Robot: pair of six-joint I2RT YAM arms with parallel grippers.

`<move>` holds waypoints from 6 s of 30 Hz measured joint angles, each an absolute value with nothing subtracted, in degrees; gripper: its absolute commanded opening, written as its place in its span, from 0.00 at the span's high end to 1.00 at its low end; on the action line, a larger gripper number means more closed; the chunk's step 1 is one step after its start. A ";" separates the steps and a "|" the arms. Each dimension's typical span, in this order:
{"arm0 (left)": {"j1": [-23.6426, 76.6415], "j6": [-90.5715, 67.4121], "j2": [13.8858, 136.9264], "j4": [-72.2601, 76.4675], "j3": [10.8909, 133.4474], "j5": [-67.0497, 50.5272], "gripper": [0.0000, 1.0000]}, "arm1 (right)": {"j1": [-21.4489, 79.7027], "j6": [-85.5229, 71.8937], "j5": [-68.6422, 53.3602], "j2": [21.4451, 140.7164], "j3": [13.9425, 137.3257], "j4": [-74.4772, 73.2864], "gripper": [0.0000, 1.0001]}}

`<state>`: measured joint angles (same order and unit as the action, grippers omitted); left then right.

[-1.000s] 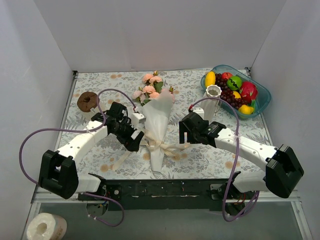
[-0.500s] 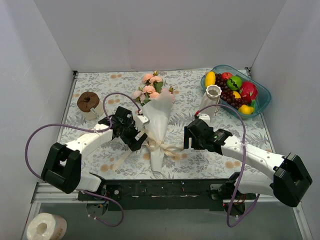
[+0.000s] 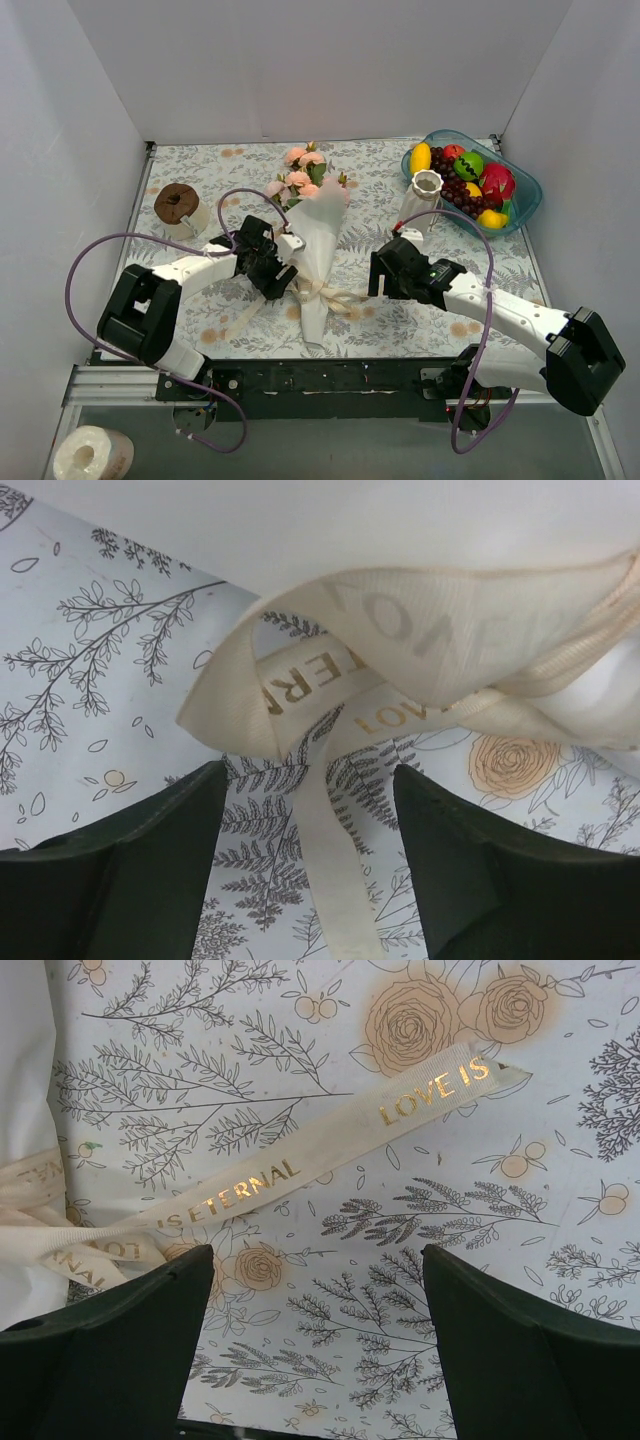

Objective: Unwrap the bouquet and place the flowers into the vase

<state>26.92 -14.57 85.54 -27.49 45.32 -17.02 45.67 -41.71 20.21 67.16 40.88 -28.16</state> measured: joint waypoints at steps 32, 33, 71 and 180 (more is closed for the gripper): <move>29.21 -17.39 78.32 -36.03 51.53 -15.42 1.00 | 54.33 -11.14 17.21 70.96 48.14 -20.91 0.18; 29.21 -17.58 78.35 -36.27 51.53 -15.38 1.00 | 54.85 -9.13 16.43 71.70 48.14 -21.82 0.17; 29.21 -19.97 78.08 -38.68 52.36 -10.37 1.00 | 56.14 6.13 11.68 88.38 44.23 -5.17 0.38; 22.74 -24.05 110.15 -45.19 102.13 -30.76 0.02 | 27.00 -18.85 45.47 49.80 65.93 -57.32 0.02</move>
<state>22.74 -24.05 110.15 -45.19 102.13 -30.76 27.00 -18.85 45.47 49.80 65.93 -57.32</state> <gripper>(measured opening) 0.983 0.982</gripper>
